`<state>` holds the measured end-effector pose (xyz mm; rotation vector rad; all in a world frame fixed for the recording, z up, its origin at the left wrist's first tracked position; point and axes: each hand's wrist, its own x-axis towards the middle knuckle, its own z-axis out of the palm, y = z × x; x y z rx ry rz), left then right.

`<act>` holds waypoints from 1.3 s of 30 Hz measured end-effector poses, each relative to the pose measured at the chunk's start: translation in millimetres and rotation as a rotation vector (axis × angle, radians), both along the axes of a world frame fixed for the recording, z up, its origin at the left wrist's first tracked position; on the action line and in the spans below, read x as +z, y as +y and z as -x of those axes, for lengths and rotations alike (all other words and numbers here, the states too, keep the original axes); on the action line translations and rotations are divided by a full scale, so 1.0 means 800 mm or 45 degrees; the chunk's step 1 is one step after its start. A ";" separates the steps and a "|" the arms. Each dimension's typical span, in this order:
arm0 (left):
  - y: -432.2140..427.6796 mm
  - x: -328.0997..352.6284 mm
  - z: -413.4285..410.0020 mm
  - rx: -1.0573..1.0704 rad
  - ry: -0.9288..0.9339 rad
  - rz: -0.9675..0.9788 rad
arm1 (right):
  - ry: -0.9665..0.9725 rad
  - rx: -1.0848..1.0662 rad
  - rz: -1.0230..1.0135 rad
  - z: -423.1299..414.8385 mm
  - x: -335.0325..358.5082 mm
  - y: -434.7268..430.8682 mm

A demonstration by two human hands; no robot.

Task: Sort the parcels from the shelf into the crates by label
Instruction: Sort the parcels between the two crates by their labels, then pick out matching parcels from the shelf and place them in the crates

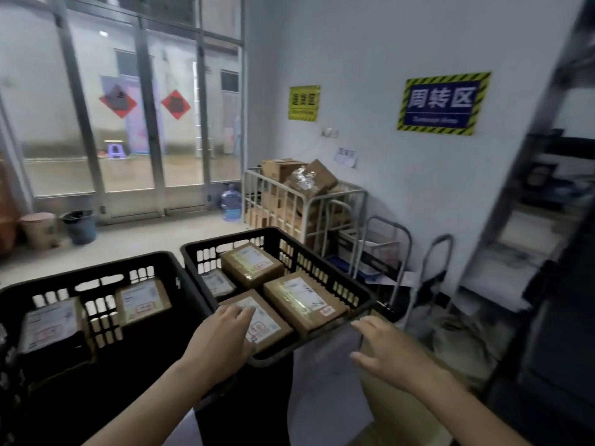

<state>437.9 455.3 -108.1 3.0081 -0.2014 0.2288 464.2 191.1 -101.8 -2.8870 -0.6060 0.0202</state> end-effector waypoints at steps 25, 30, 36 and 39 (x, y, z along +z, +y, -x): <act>-0.462 0.031 0.115 -0.862 -0.044 -0.016 | -0.032 -0.894 -0.100 0.332 0.026 -0.385; -0.576 0.040 0.178 -1.004 -0.072 -0.034 | -0.049 -1.024 -0.116 0.416 0.027 -0.477; -0.703 0.050 0.253 -1.180 -0.095 -0.003 | -0.085 -1.181 -0.135 0.515 0.030 -0.576; -0.758 0.051 0.287 -1.274 -0.080 0.005 | -0.086 -1.265 -0.153 0.560 0.029 -0.615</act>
